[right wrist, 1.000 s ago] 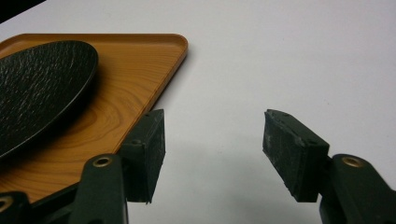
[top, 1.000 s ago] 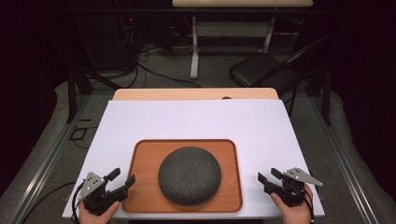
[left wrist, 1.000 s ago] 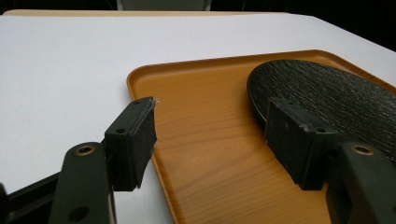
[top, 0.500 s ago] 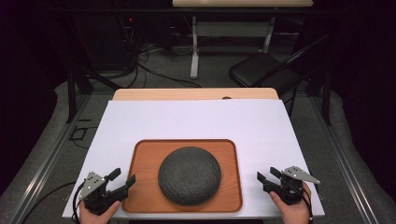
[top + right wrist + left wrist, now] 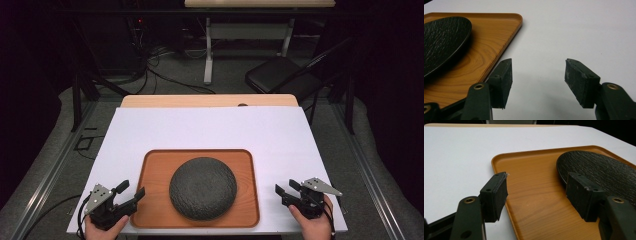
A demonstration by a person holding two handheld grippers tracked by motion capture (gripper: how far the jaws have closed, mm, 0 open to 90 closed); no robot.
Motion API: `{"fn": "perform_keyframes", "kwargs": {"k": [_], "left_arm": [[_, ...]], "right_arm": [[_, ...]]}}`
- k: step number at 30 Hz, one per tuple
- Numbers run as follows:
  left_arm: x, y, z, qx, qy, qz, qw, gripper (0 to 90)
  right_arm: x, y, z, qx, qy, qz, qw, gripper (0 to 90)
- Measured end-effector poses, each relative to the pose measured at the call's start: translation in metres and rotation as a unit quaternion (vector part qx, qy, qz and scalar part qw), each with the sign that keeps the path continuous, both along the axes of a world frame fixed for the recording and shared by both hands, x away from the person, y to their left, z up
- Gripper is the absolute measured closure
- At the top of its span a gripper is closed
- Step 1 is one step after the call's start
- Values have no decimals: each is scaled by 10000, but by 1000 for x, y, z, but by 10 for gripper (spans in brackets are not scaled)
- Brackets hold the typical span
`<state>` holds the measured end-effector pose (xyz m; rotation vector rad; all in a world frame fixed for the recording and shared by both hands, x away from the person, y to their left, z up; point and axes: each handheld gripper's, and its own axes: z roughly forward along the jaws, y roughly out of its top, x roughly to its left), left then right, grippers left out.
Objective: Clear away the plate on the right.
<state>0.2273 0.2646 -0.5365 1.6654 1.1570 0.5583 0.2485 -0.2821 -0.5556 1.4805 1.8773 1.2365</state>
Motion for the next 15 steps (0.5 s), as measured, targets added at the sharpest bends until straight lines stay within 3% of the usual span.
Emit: {"fn": "perform_keyframes", "kwargs": {"k": [15], "left_arm": [[3,-3,-1,-125,96,-45,9999,339]], "right_arm": [[-4,-1,2,-65,-45,-38,10000,390]]}}
